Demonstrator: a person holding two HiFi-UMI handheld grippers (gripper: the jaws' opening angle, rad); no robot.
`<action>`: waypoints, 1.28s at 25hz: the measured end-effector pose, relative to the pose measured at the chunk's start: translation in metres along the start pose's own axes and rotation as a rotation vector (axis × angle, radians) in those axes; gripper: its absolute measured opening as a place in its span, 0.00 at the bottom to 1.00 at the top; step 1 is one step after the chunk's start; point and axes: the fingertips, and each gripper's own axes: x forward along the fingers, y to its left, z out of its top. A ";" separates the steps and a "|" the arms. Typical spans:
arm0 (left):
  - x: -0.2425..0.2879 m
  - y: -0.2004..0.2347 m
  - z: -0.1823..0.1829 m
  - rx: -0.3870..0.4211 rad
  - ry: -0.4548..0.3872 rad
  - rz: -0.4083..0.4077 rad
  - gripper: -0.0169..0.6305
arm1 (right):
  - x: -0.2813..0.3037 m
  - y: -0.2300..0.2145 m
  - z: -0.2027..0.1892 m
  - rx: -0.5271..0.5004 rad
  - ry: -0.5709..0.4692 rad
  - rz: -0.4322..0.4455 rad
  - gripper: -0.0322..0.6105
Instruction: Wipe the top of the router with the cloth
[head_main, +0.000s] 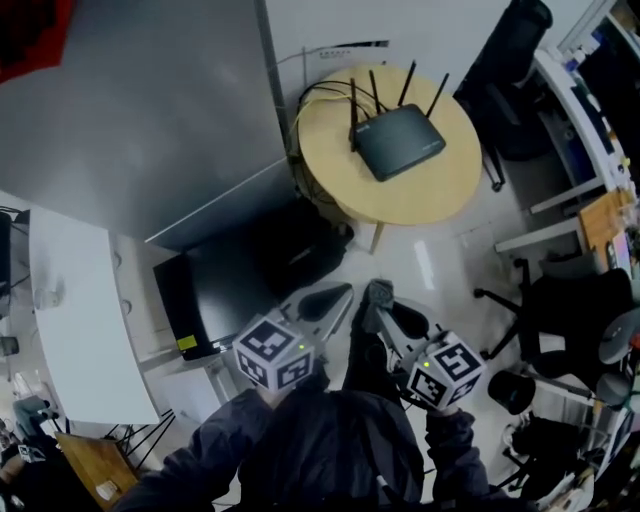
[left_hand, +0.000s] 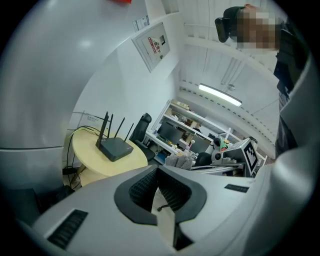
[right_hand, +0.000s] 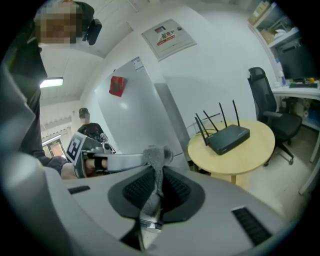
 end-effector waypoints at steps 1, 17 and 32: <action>0.010 0.004 0.003 0.000 0.002 0.007 0.02 | 0.003 -0.010 0.004 -0.001 0.001 0.003 0.16; 0.170 0.115 0.057 -0.085 0.031 0.188 0.02 | 0.117 -0.216 0.048 0.145 0.104 -0.019 0.16; 0.155 0.179 0.092 -0.140 0.007 0.217 0.01 | 0.272 -0.262 0.026 0.586 0.144 -0.169 0.16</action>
